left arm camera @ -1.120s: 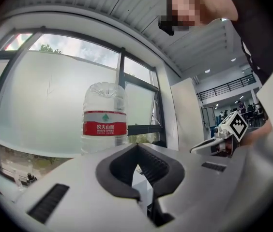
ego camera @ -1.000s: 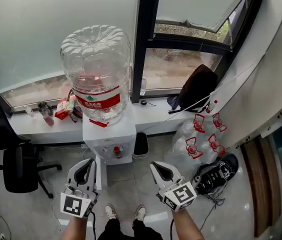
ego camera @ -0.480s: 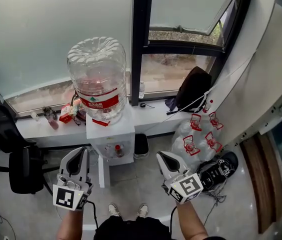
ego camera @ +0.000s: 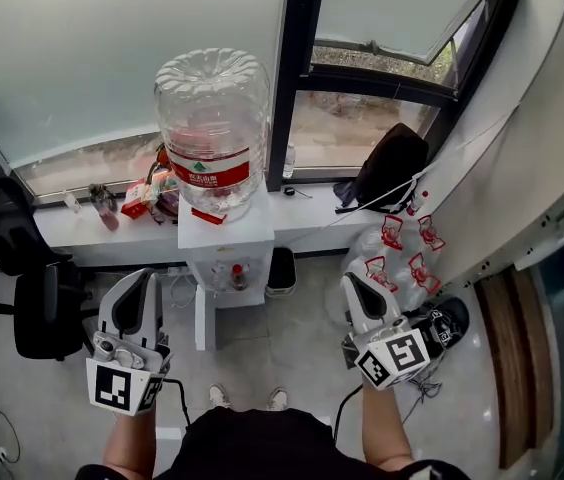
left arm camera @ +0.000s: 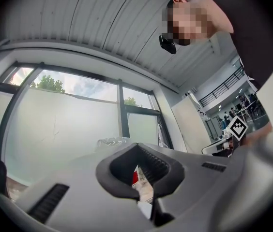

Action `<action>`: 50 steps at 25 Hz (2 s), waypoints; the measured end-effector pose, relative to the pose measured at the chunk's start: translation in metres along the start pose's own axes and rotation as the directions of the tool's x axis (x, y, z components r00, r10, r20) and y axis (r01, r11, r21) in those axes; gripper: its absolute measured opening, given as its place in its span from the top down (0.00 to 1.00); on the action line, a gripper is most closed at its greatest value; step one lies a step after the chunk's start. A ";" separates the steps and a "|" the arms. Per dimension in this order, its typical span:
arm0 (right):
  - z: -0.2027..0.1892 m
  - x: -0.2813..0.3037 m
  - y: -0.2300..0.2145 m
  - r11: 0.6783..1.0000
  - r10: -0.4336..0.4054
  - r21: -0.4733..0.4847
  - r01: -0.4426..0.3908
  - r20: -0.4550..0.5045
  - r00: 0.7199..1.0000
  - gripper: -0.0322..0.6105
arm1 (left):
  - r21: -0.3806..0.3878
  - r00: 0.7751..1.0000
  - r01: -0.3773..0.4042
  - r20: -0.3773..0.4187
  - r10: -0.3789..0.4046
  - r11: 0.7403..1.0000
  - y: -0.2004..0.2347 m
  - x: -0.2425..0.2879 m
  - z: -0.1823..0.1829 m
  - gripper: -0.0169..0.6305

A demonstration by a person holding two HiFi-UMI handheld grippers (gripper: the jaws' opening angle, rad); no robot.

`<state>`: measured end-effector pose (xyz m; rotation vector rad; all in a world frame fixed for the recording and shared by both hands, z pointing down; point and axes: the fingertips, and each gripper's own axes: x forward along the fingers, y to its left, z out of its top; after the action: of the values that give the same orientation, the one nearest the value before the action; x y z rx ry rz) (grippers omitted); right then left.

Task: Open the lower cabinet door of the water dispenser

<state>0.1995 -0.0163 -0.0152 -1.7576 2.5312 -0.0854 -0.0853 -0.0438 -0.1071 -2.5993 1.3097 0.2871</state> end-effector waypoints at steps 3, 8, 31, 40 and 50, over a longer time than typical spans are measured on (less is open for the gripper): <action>0.006 -0.006 -0.004 1.000 -0.020 -0.009 0.020 0.004 1.000 0.94 | 0.005 0.999 -0.043 -0.001 0.043 0.999 0.010 -0.017 0.005 0.96; 0.005 -0.022 -0.015 0.998 -0.063 -0.005 0.063 -0.002 0.998 0.94 | 0.066 0.995 -0.098 0.023 0.096 0.993 0.016 -0.035 0.019 0.96; -0.001 -0.027 -0.015 0.996 -0.079 -0.041 0.079 0.010 0.997 0.94 | 0.089 0.990 -0.140 0.006 0.140 0.986 0.015 -0.051 0.015 0.96; 0.006 -0.012 -0.002 0.997 -0.044 -0.056 0.045 0.019 0.999 0.94 | 0.088 0.986 -0.168 0.021 0.167 0.982 0.023 -0.061 0.019 0.96; 0.009 -0.004 0.012 0.998 -0.018 -0.066 0.020 0.023 1.000 0.94 | 0.087 0.984 -0.175 0.027 0.173 0.981 0.031 -0.067 0.021 0.96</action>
<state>0.1906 -0.0090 -0.0252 -1.7954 2.5307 0.0174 -0.1513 -0.0044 -0.1127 -2.4070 1.5106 0.2744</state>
